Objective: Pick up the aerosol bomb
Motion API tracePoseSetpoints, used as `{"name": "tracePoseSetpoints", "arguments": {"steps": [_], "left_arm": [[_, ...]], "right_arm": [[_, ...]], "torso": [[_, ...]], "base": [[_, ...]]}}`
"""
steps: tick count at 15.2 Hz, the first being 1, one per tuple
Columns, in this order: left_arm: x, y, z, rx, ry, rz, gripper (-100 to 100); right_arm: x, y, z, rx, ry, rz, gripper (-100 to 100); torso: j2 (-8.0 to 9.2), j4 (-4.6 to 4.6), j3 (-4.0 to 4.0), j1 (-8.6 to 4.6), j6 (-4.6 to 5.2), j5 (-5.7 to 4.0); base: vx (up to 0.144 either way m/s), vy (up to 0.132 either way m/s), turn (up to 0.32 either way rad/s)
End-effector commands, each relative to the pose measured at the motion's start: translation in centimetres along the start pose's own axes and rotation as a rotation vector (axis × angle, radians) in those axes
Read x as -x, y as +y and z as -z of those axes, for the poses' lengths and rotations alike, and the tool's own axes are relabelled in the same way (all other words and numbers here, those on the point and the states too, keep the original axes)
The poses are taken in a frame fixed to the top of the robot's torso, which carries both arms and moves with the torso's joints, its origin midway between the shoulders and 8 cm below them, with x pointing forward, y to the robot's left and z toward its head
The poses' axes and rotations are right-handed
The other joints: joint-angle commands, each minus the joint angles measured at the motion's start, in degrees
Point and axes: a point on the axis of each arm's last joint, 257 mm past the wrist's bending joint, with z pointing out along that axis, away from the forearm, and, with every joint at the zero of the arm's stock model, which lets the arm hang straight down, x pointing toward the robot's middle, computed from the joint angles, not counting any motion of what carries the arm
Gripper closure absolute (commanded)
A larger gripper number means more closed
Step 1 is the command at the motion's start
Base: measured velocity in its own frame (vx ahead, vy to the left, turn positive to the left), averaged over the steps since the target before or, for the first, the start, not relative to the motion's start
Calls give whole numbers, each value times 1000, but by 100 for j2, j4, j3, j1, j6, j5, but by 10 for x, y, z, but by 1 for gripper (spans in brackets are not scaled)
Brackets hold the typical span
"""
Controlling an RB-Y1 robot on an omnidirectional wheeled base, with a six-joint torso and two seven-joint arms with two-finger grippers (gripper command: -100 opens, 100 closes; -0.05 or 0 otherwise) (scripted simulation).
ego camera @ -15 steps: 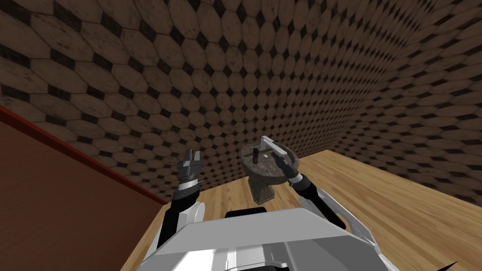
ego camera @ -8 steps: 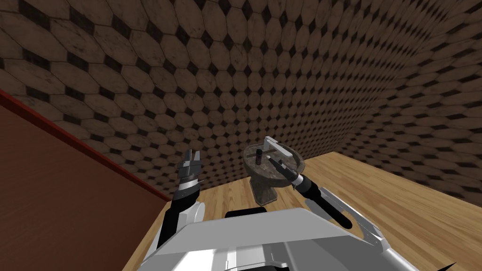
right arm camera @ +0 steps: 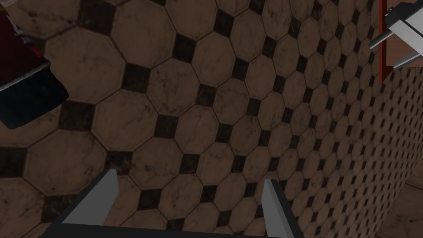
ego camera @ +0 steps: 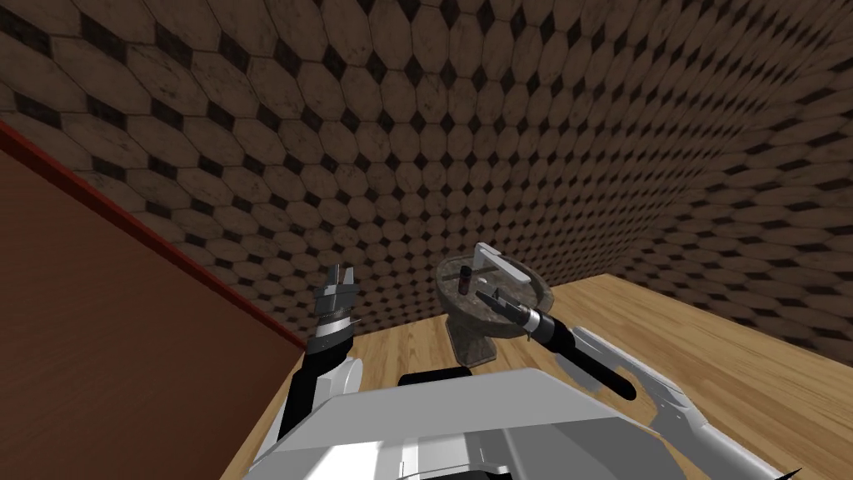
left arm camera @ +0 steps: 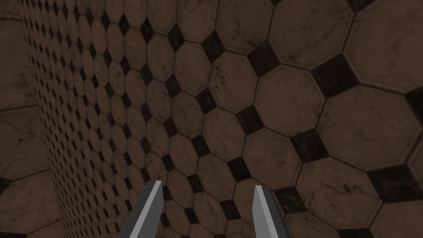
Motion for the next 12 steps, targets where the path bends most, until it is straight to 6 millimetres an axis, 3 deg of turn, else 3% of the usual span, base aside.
{"name": "tracePoseSetpoints", "arguments": {"steps": [1,6,10,12], "left_arm": [[0,0,0,0,0,0,0],[0,0,0,0,0,0,0],[0,0,0,0,0,0,0],[0,0,0,0,0,0,0]], "right_arm": [[-15,-8,11,-3,79,39,-100],[-28,-19,25,1,188,94,-100],[-48,-38,51,-2,335,166,-100],[-47,-40,54,2,359,180,-100]], "torso": [[0,0,0,0,0,0],[-3,0,-1,2,-2,1],[-1,0,-1,2,0,1],[-2,0,-1,3,-1,1]], "base": [[26,27,88],[29,29,75],[31,33,84],[30,29,69]]}}
